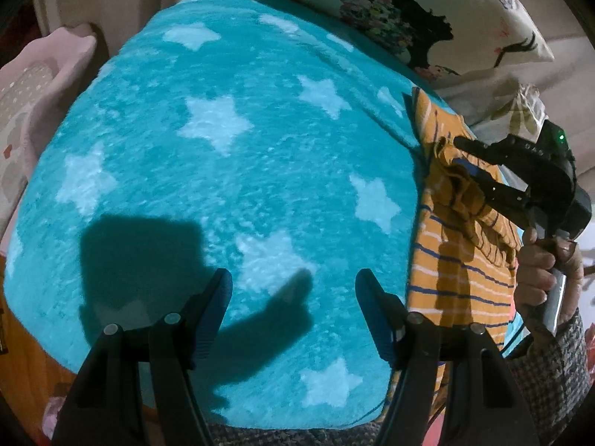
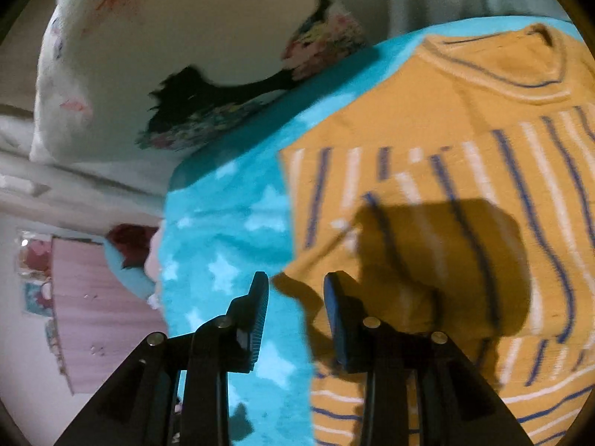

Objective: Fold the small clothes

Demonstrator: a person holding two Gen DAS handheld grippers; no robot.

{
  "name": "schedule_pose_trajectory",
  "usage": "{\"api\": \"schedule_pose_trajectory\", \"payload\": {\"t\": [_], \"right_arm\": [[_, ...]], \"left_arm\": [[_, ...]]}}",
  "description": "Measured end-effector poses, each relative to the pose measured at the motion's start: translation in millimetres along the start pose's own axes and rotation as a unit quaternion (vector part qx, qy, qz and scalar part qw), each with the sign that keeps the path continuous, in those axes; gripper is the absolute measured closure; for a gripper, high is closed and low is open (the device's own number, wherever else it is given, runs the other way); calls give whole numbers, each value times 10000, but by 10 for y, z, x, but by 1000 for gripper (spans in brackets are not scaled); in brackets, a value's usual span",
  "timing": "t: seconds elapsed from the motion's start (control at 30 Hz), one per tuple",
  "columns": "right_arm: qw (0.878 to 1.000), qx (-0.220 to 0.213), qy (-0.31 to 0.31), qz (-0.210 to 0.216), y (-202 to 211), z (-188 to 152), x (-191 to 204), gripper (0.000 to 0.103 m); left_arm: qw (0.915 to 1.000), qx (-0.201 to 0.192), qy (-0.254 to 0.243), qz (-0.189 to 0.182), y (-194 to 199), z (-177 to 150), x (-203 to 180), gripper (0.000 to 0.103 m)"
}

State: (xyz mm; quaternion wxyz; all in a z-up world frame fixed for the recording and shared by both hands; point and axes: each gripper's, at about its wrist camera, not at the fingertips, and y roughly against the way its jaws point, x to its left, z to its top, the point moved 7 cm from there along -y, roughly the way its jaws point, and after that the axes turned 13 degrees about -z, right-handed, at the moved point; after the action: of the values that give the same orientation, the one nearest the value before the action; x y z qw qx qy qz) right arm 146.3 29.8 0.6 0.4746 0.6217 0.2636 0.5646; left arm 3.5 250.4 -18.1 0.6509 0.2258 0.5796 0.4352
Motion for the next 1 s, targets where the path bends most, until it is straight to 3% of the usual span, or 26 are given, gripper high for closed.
{"api": "schedule_pose_trajectory", "payload": {"t": [0.17, 0.37, 0.5, 0.57, 0.67, 0.83, 0.9, 1.0], "right_arm": [[9982, -139, -442, -387, 68, 33, -536, 68], [9887, -353, -1458, 23, 441, -47, -1435, 70], [9786, -570, -1976, -104, 694, -106, -1863, 69], [9716, -735, -2194, -494, 835, -138, -1991, 66], [9766, -886, -1916, -405, 1007, -154, -1808, 66], [9943, -777, -309, -665, 900, -137, -903, 70], [9928, -679, 277, -945, 747, -117, -609, 78], [9892, -445, 819, -1130, 435, -49, -276, 78]], "left_arm": [[9998, 129, -98, -63, -93, 34, -38, 35], [9993, 288, -200, -126, -215, 73, -92, 35], [9985, 391, -330, -169, -300, 92, -189, 35], [9980, 439, -412, -179, -344, 96, -251, 35], [9975, 473, -492, -180, -378, 98, -323, 35], [9977, 446, -493, -158, -350, 89, -343, 35], [9979, 414, -492, -117, -312, 78, -338, 35], [9984, 361, -439, -58, -255, 56, -297, 35]]}}
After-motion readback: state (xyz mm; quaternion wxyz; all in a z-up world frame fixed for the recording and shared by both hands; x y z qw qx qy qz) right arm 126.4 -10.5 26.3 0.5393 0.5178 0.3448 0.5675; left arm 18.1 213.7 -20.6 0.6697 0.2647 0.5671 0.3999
